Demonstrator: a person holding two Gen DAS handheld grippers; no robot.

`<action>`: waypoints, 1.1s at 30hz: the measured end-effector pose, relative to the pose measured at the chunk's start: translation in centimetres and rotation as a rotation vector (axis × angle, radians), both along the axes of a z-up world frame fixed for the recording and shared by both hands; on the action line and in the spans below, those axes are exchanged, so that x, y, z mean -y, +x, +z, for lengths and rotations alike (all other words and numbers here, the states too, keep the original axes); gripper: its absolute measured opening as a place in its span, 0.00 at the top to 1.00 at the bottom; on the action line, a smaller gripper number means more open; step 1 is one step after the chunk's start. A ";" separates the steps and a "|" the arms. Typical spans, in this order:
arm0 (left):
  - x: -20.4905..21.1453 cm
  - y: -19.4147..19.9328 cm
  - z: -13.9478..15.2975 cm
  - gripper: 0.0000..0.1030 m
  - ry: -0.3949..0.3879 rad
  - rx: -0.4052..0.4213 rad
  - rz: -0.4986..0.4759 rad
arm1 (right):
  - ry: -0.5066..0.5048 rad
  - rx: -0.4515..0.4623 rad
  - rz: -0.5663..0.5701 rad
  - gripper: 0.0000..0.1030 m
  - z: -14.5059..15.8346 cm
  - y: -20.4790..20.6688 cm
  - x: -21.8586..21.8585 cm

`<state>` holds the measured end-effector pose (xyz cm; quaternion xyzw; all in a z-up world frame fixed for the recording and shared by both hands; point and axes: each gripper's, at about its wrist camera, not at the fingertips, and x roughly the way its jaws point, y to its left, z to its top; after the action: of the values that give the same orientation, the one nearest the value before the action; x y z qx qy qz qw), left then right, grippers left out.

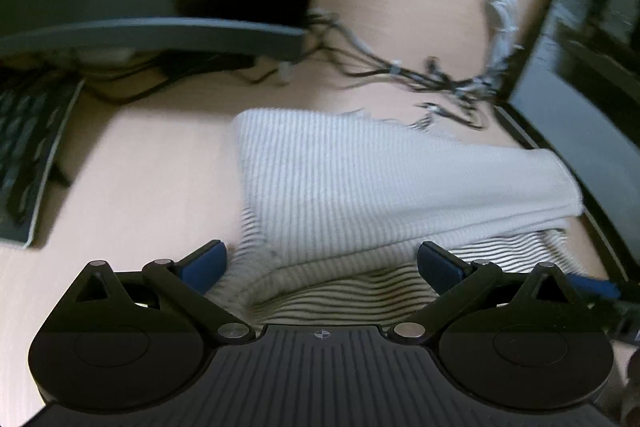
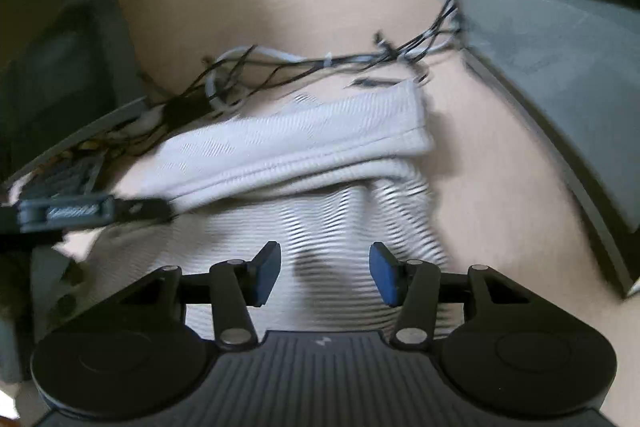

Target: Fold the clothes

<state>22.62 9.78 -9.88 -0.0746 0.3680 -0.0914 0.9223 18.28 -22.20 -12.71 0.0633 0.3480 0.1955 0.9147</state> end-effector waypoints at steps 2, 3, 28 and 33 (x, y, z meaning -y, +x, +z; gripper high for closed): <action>-0.8 -0.5 -0.4 0.00 0.011 0.033 0.049 | 0.000 0.005 -0.028 0.56 0.0 1.2 0.9; -1.0 -0.7 -0.5 0.00 0.004 0.041 0.057 | -0.007 0.006 -0.016 0.56 0.1 1.5 1.1; -1.6 -1.6 -0.6 0.00 -0.003 0.068 0.112 | -0.205 0.058 0.042 0.36 -0.3 0.0 -1.9; -1.7 -1.7 -0.6 0.00 -0.006 0.069 0.109 | -0.196 0.056 0.040 0.35 -0.3 -0.1 -1.8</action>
<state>20.91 11.44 -10.52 -0.0943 0.3312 -0.0445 0.9378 18.16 -20.37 -13.06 -0.0389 0.3407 0.1805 0.9218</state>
